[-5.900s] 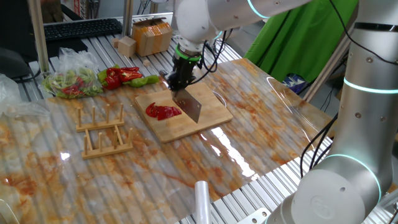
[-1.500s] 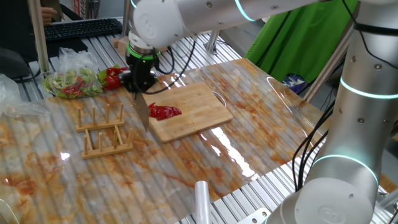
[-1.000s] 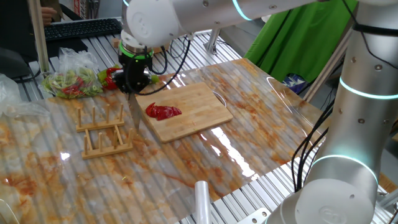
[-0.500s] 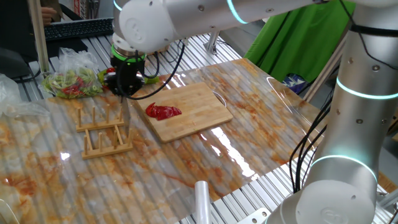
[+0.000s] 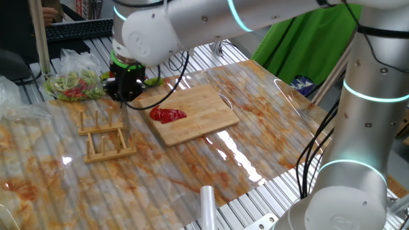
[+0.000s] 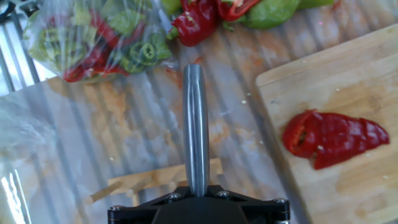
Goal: Chop the chili peppers
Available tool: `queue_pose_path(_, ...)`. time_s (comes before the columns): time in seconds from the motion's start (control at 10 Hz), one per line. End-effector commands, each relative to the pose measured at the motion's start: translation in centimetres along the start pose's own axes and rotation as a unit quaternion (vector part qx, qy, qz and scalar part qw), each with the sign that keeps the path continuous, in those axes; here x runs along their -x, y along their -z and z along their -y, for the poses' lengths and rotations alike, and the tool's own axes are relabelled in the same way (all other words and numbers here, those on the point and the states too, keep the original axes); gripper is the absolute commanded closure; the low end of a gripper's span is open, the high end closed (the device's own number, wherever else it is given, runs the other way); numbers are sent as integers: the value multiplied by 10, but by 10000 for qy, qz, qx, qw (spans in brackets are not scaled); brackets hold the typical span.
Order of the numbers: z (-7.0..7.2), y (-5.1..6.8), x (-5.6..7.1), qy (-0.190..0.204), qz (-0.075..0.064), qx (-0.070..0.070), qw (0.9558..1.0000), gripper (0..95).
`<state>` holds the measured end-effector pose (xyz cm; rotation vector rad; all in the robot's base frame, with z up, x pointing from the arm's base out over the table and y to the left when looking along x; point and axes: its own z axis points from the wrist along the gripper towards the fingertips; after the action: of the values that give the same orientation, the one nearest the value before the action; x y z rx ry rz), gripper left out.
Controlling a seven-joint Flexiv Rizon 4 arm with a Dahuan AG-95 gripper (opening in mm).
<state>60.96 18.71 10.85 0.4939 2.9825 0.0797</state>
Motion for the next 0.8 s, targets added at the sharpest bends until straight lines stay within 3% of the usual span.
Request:
queue_pose_path(0.1, -2, -3, 0, 7, -4, -23, 10000, 950)
queue_pose_path(0.8, 1, -19, -11, 12, 47, -32, 10000, 950)
